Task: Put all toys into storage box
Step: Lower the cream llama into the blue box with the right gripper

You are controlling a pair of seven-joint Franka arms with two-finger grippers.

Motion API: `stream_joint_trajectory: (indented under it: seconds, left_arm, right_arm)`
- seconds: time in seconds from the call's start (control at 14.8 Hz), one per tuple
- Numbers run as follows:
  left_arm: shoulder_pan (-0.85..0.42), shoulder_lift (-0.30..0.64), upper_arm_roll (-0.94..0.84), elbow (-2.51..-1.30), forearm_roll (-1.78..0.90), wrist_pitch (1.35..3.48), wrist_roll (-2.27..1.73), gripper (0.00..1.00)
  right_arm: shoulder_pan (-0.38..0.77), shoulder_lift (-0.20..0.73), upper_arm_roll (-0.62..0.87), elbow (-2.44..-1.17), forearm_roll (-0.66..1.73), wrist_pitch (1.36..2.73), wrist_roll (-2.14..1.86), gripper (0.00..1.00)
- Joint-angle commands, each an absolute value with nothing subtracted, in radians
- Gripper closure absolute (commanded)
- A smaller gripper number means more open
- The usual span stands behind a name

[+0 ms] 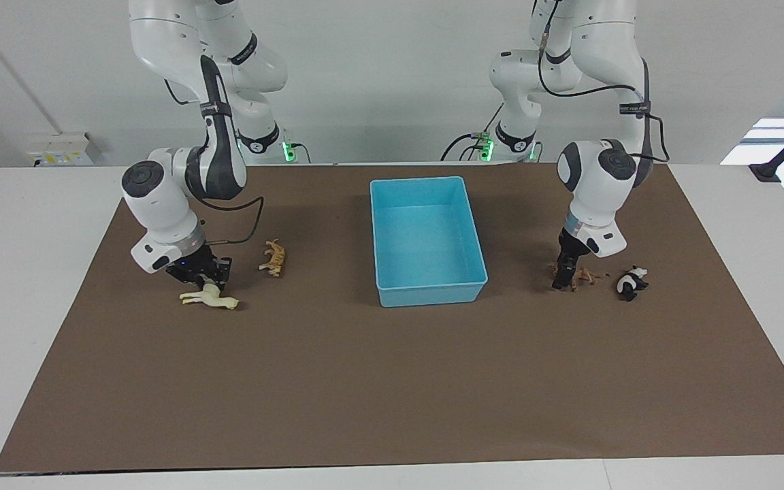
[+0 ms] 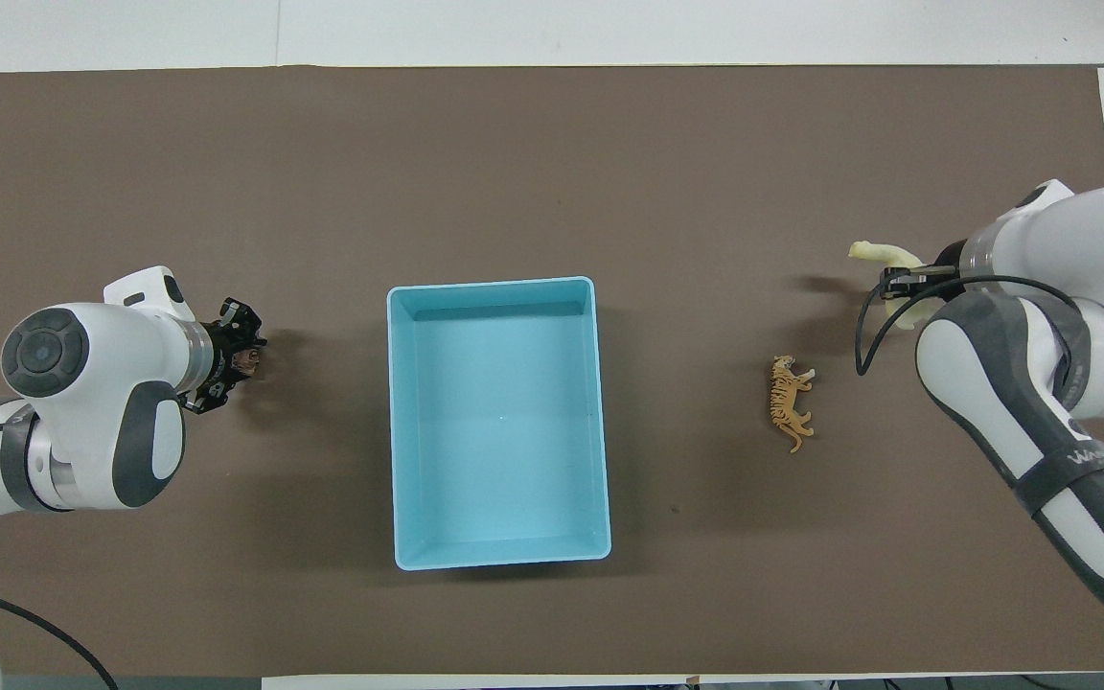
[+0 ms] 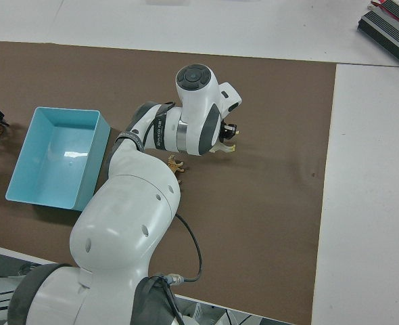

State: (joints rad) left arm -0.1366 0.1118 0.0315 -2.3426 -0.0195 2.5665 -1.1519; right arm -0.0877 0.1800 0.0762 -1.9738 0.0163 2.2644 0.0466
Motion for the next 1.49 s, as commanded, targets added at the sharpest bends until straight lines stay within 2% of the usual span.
stream_joint_trajectory:
  seconds: [0.0,0.14,0.47,0.81,0.88,1.01,1.15,1.22,1.28,1.35,1.42]
  left_arm:
    - [-0.152,0.115,0.043,-2.344,-0.015,2.574,-1.167,0.90]
    - [-0.150,0.110,0.043,-2.341,-0.003,2.569,-1.167,0.97]
    - [-0.159,0.107,0.043,-2.163,-0.003,2.358,-1.164,0.97]
    - [-0.196,0.100,0.026,-2.004,-0.003,2.175,-1.169,0.97]
    - [-0.212,0.097,0.020,-1.984,-0.005,2.157,-1.169,0.97]
    - [-0.230,0.100,0.018,-1.957,-0.006,2.128,-1.167,0.97]
    - [-0.226,0.097,0.018,-1.957,-0.006,2.129,-1.161,0.97]
    - [-0.221,0.095,0.018,-1.956,-0.006,2.132,-1.160,0.97]
    - [-0.219,0.095,0.018,-1.956,-0.008,2.132,-1.160,0.97]
    - [-0.219,0.095,0.018,-1.956,-0.008,2.131,-1.160,0.97]
    - [-0.225,0.095,0.018,-1.954,-0.011,2.132,-1.161,0.97]
  right_arm:
    - [0.006,0.260,0.086,-1.696,0.047,2.122,0.202,1.00]
    - [0.090,0.322,0.086,-1.550,0.089,2.088,0.354,1.00]
    - [0.299,0.351,0.084,-1.468,0.129,2.117,0.766,1.00]
    - [0.509,0.368,0.084,-1.482,0.127,2.215,1.151,1.00]
    - [0.529,0.376,0.084,-1.489,0.124,2.235,1.181,0.88]
    - [0.580,0.368,0.081,-1.517,0.114,2.218,1.229,0.42]
    - [0.610,0.357,0.078,-1.520,0.085,2.128,1.238,0.38]
    - [0.615,0.345,0.080,-1.532,0.068,2.109,1.244,0.33]
    - [0.617,0.338,0.078,-1.549,0.063,2.102,1.246,0.11]
    - [0.614,0.336,0.078,-1.548,0.057,2.077,1.244,0.00]
    - [0.600,0.333,0.077,-1.537,0.032,2.044,1.230,0.00]
